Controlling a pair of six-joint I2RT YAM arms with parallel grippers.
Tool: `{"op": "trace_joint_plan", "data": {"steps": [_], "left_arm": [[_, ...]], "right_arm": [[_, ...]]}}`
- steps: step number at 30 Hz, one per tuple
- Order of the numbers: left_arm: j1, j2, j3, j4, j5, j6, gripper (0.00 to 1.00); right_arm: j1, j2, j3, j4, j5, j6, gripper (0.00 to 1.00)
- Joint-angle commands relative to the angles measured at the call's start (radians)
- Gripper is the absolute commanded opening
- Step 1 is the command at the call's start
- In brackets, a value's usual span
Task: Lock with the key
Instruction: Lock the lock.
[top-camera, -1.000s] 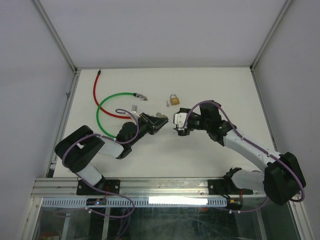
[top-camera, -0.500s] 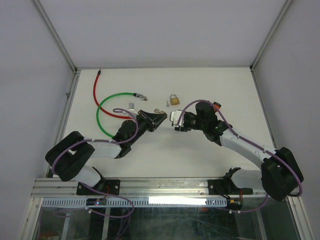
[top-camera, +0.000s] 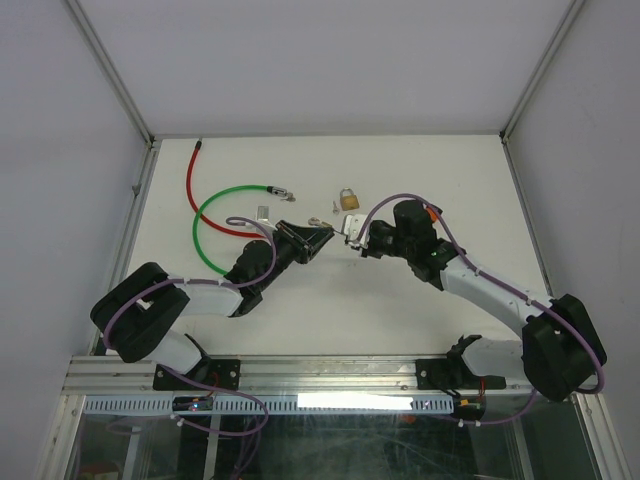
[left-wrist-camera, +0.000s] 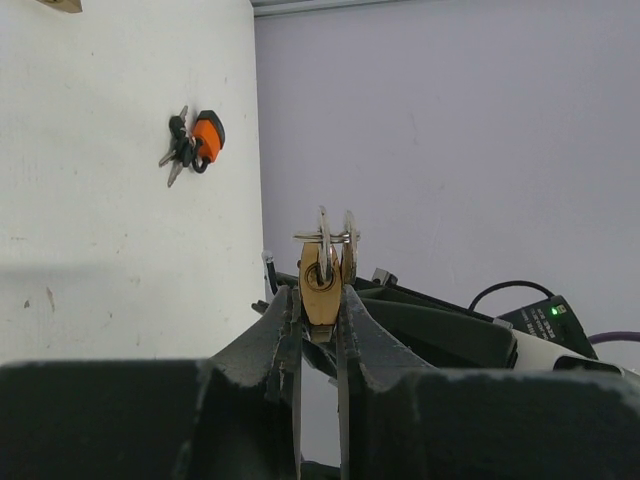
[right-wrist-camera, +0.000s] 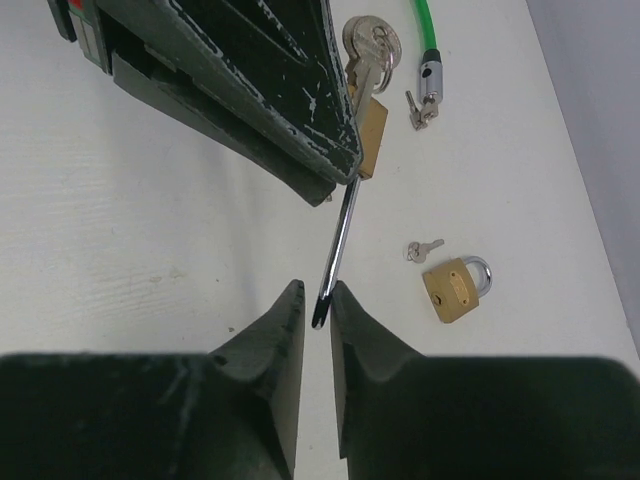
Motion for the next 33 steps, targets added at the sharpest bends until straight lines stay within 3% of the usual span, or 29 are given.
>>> {"op": "trace_joint_plan", "data": {"steps": [1, 4, 7, 13, 15, 25, 33], "left_arm": [[-0.008, -0.005, 0.005, 0.03, -0.029, -0.016, 0.0], [-0.008, -0.002, 0.005, 0.031, -0.026, -0.015, 0.0], [-0.008, 0.0, 0.003, 0.033, -0.025, -0.015, 0.03], [-0.008, 0.003, -0.001, 0.033, -0.022, -0.01, 0.39], [-0.007, 0.009, 0.0, 0.04, -0.016, -0.006, 0.47], [-0.007, -0.004, -0.031, 0.114, 0.005, 0.081, 0.71], [-0.01, -0.131, -0.091, 0.18, 0.051, 0.348, 0.92]], "right_arm": [[0.003, -0.005, 0.043, 0.056, -0.02, 0.033, 0.15], [0.002, -0.008, 0.048, 0.047, -0.028, 0.035, 0.02], [-0.002, -0.015, 0.054, 0.044, -0.042, 0.06, 0.0], [-0.074, -0.02, 0.099, 0.024, -0.129, 0.214, 0.0], [-0.098, -0.022, 0.107, 0.016, -0.172, 0.253, 0.0], [-0.165, 0.001, 0.145, -0.031, -0.3, 0.335, 0.0], [-0.195, 0.006, 0.172, -0.081, -0.359, 0.335, 0.0]]}}
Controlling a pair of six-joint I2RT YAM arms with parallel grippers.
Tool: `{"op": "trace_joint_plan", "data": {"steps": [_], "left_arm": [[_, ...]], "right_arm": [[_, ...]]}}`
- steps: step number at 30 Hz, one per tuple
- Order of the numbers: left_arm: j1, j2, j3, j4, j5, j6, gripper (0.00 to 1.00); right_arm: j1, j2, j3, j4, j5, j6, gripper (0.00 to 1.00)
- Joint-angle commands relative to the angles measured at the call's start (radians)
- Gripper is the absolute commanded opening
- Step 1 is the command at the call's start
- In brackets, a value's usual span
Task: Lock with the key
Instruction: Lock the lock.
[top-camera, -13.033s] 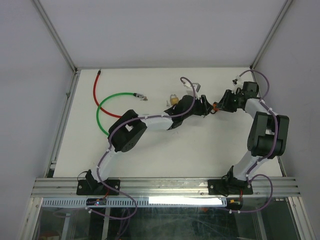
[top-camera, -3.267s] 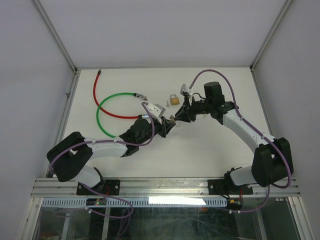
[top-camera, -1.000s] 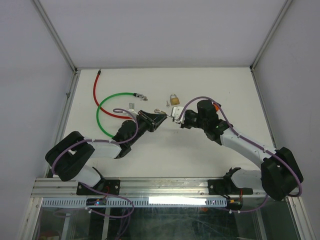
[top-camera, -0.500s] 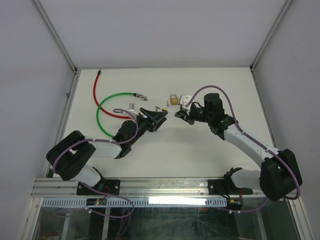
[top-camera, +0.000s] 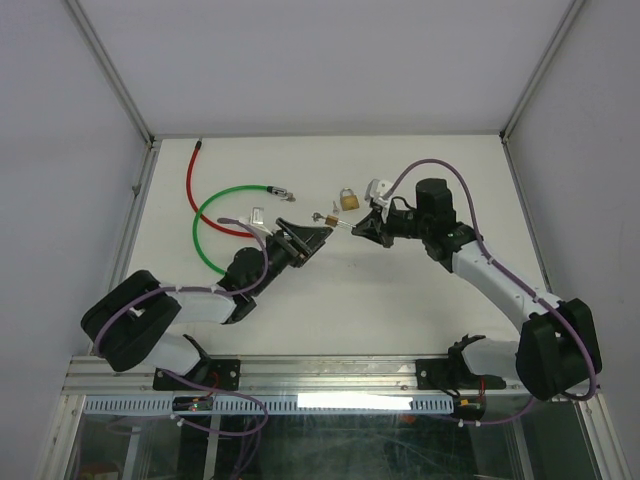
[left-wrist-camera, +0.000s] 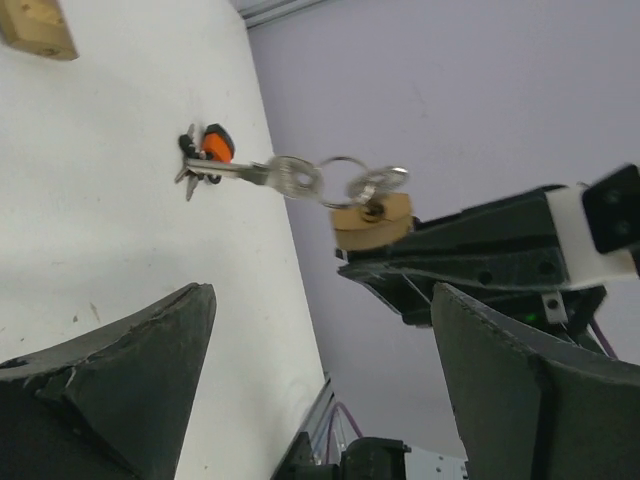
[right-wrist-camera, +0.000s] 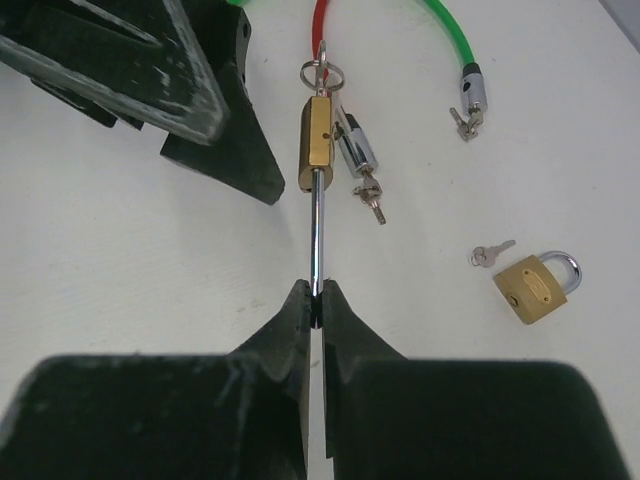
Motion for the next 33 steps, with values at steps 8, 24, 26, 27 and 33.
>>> {"op": "trace_joint_plan", "data": {"steps": [8, 24, 26, 27, 33], "left_arm": [[-0.008, -0.146, -0.13, 0.342, 0.153, 0.426, 0.99], [0.02, -0.314, -0.233, 0.344, 0.269, 0.721, 0.99], [0.021, -0.344, -0.233, 0.296, 0.265, 0.746, 0.99], [0.021, -0.357, -0.233, 0.276, 0.266, 0.761, 0.99], [0.023, -0.403, -0.232, 0.196, 0.28, 0.809, 0.99]], "right_arm": [[-0.037, 0.01, 0.119, -0.127, -0.166, -0.049, 0.0], [-0.068, 0.036, 0.155, -0.24, -0.271, -0.115, 0.0], [-0.07, 0.04, 0.155, -0.242, -0.278, -0.115, 0.0], [-0.07, 0.041, 0.155, -0.244, -0.282, -0.115, 0.0], [-0.073, 0.052, 0.167, -0.286, -0.314, -0.151, 0.0]]}}
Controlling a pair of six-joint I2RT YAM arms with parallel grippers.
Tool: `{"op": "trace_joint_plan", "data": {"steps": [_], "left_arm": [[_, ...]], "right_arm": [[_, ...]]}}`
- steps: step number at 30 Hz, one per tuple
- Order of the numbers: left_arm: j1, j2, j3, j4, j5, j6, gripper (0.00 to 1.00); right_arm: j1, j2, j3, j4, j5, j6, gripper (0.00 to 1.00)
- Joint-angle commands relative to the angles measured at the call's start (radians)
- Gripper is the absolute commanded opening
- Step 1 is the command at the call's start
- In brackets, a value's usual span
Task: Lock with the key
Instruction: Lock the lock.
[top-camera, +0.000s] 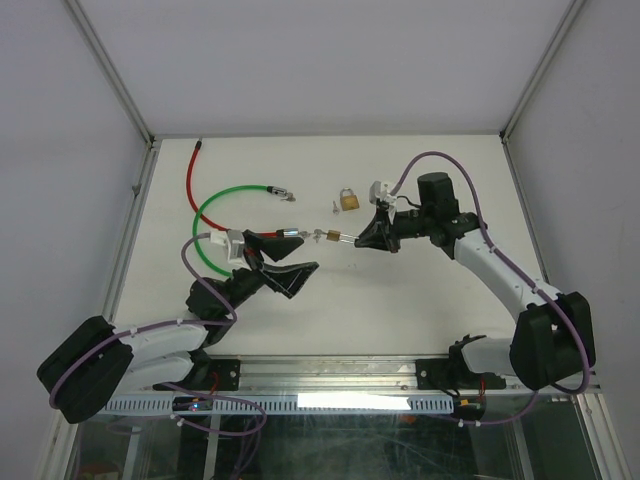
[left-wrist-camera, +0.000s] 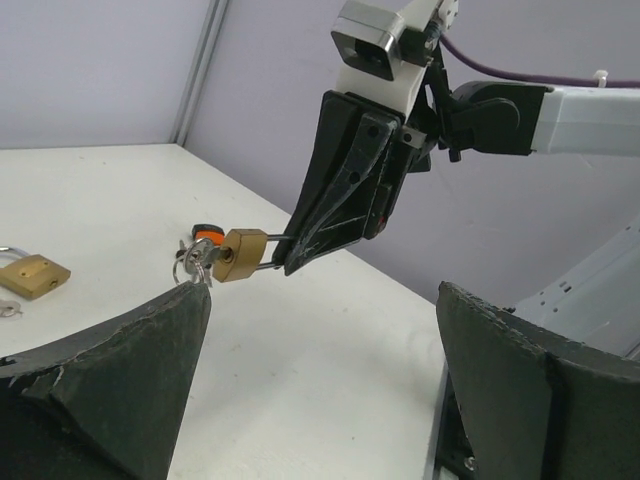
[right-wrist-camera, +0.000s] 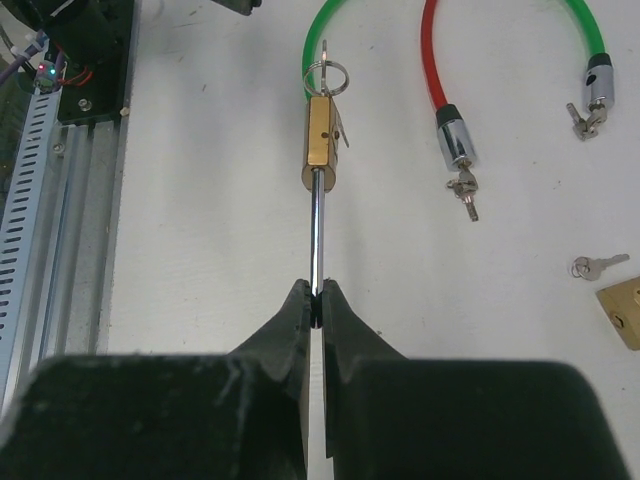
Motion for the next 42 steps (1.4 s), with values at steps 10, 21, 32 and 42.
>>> {"op": "trace_joint_plan", "data": {"steps": [10, 21, 32, 42], "left_arm": [[0.028, -0.034, 0.001, -0.083, 0.073, 0.087, 0.99], [0.149, 0.034, 0.022, 0.03, 0.272, -0.045, 0.99], [0.301, 0.18, 0.119, 0.08, 0.515, -0.088, 0.94], [0.344, 0.273, 0.216, 0.077, 0.647, -0.052, 0.85]], "right_arm": [[-0.007, 0.052, 0.111, -0.046, -0.048, 0.032, 0.0], [-0.018, 0.067, 0.114, -0.052, -0.081, 0.053, 0.0], [-0.021, 0.071, 0.136, -0.111, -0.125, 0.021, 0.0], [-0.02, 0.083, 0.153, -0.167, -0.159, -0.023, 0.0]]}}
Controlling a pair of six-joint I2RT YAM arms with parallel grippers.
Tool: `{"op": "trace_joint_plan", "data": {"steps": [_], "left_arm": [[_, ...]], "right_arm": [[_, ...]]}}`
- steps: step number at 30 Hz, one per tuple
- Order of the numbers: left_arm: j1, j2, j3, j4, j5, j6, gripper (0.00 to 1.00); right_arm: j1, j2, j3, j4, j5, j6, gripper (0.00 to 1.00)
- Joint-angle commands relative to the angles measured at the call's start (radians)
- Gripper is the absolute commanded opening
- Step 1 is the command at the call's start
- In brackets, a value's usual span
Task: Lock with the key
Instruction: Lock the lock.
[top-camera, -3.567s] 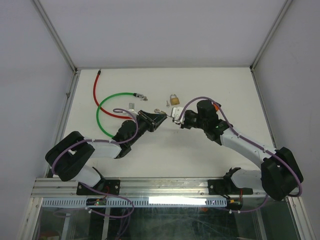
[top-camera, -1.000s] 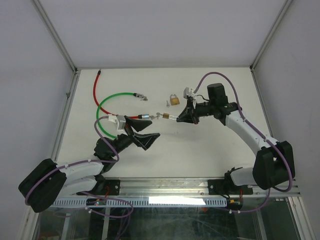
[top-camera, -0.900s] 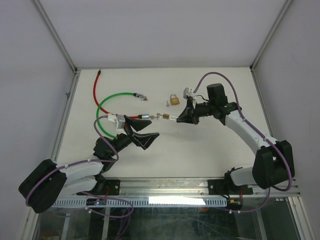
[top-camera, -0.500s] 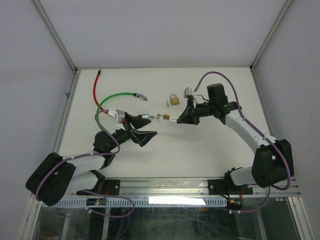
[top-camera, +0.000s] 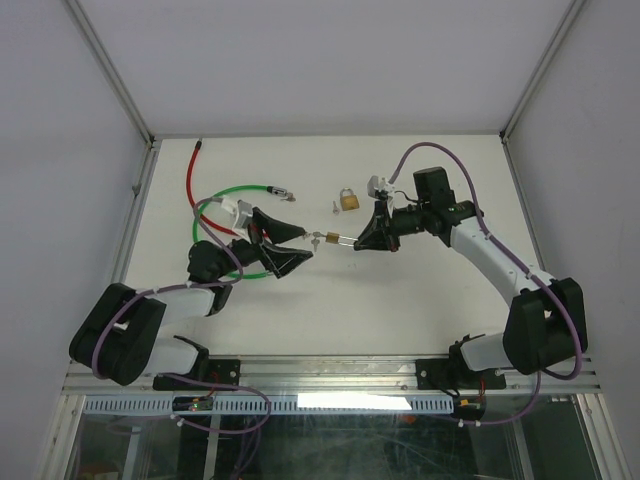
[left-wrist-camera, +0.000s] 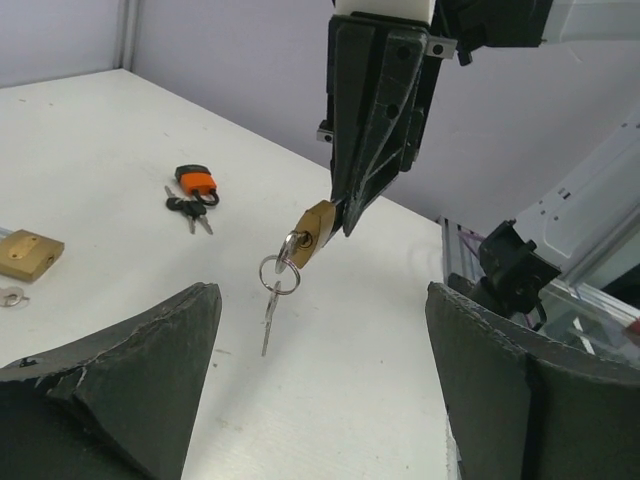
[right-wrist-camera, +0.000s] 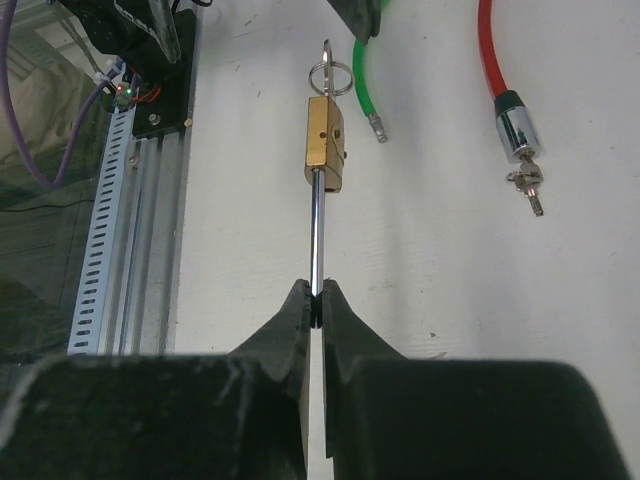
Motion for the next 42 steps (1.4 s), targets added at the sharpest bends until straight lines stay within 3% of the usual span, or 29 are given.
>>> {"op": "trace_joint_plan", "data": {"steps": [1, 11, 21, 26, 33, 42], "left_arm": [[0.011, 0.042, 0.075, 0.051, 0.107, 0.023, 0.85], [0.019, 0.216, 0.178, 0.167, 0.212, -0.118, 0.79], [0.02, 0.283, 0.187, 0.257, 0.221, -0.159, 0.66], [0.013, 0.277, 0.197, 0.177, 0.193, -0.079, 0.58], [-0.024, 0.237, 0.219, 0.013, 0.162, 0.063, 0.56], [-0.042, 0.231, 0.231, -0.034, 0.173, 0.099, 0.53]], "right_arm": [[-0.006, -0.002, 0.064, -0.013, -0.068, -0.04, 0.0], [-0.003, 0.013, 0.081, -0.063, -0.089, -0.079, 0.0], [0.017, 0.036, 0.09, -0.078, -0.076, -0.085, 0.0], [0.027, 0.049, 0.097, -0.09, -0.07, -0.091, 0.0], [0.044, 0.069, 0.107, -0.111, -0.058, -0.103, 0.0], [0.053, 0.076, 0.111, -0.12, -0.05, -0.114, 0.0]]}}
